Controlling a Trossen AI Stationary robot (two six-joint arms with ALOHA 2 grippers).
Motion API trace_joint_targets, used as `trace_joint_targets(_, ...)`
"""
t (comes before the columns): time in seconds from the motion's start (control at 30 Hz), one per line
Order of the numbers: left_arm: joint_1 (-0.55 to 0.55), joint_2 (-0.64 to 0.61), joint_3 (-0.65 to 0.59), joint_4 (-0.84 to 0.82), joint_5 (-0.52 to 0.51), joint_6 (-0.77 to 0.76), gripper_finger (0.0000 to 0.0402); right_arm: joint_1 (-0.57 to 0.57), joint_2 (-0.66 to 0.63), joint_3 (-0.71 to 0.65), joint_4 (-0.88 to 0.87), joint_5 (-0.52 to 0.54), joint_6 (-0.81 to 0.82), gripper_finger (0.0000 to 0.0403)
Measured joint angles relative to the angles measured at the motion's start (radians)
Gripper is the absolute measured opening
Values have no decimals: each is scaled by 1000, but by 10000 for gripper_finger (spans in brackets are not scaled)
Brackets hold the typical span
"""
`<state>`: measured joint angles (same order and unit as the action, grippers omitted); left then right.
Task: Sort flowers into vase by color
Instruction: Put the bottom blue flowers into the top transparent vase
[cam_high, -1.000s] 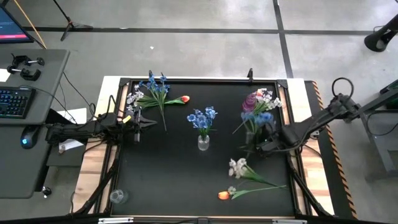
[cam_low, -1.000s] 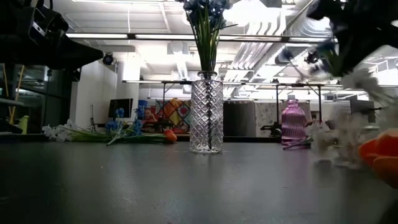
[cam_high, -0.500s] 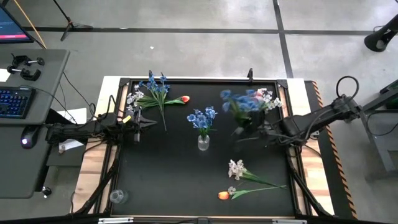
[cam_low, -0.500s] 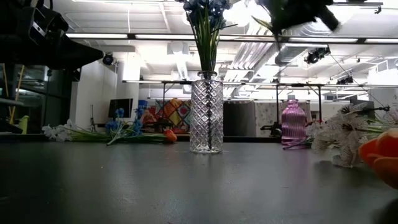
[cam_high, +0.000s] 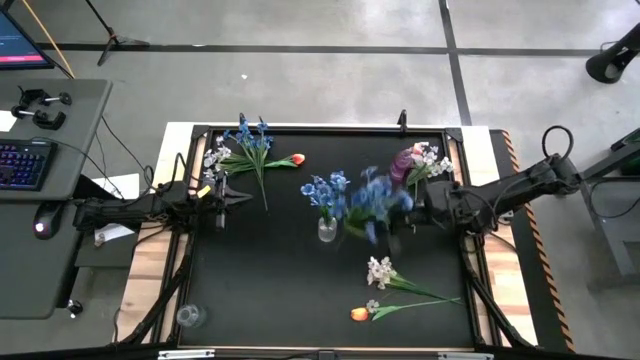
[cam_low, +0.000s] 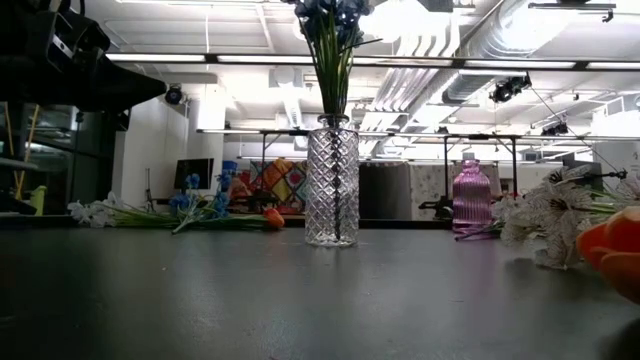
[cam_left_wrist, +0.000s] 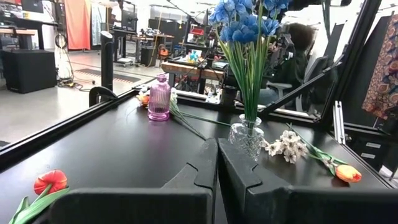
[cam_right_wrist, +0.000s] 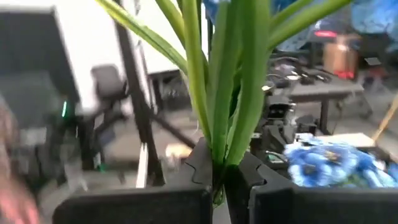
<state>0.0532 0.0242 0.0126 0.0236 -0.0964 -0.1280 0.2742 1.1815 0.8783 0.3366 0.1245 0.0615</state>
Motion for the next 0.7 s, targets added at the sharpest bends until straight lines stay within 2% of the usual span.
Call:
trace_joint_targets(0.1,0,0,0,0,0,0,1,-10,15,-2,-55,-14,-125,0)
trace_joint_targets(0.3,0,0,0,0,0,0,1,-80,69,-2,-9,-132,-177,0)
trace_joint_targets(0.7,0,0,0,0,0,0,1,-130,108,-2,39,-110,-313,0)
